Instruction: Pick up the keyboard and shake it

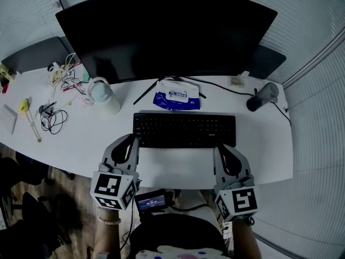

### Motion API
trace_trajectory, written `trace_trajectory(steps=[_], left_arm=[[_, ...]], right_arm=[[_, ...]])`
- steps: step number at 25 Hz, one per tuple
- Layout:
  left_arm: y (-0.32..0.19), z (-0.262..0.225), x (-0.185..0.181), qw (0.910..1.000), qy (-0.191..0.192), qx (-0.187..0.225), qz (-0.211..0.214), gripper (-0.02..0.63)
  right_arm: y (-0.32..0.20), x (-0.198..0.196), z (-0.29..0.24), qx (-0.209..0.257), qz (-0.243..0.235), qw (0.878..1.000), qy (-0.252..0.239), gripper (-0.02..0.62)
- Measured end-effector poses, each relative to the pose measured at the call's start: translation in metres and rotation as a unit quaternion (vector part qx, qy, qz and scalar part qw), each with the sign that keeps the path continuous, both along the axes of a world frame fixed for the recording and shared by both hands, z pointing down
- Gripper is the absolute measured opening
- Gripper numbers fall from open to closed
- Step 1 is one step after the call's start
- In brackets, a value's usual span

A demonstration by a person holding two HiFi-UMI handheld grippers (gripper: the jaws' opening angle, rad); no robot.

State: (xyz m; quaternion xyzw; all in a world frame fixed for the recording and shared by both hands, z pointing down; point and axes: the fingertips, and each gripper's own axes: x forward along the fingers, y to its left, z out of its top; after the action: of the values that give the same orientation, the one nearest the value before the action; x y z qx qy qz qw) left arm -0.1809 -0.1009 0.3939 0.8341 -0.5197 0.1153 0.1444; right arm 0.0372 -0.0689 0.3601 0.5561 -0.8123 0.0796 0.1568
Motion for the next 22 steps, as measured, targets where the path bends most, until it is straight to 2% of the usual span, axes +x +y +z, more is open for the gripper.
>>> trace_trajectory(steps=[2,5,9,11,13,18,22], left_arm=[[-0.003,0.007,-0.003,0.9998,0.012,-0.014,-0.002,0.024],[-0.009,0.021,-0.006,0.9989,0.027,-0.039,-0.001,0.105],[-0.018,0.044,-0.008,0.9964,0.038,-0.076,0.0,0.162],[-0.024,0.057,-0.009,0.9945,0.04,-0.096,0.0,0.19],[-0.029,0.072,-0.01,0.9924,0.043,-0.116,0.0,0.21],[-0.041,0.102,-0.013,0.9874,0.049,-0.15,-0.005,0.227],[-0.05,0.127,-0.014,0.9818,0.047,-0.184,-0.01,0.245]], right_arm=[[-0.001,-0.001,0.001,-0.002,-0.004,1.0,0.006,0.044],[-0.002,-0.001,0.005,-0.01,-0.001,1.0,0.006,0.044],[-0.005,-0.001,0.005,-0.008,0.011,1.0,-0.007,0.044],[-0.004,0.002,0.011,-0.026,0.014,1.0,0.0,0.044],[-0.002,0.007,0.02,-0.05,0.013,0.999,0.015,0.044],[-0.01,0.015,0.025,-0.038,0.018,0.999,0.012,0.044],[-0.016,0.02,0.031,-0.046,0.026,0.999,0.013,0.044]])
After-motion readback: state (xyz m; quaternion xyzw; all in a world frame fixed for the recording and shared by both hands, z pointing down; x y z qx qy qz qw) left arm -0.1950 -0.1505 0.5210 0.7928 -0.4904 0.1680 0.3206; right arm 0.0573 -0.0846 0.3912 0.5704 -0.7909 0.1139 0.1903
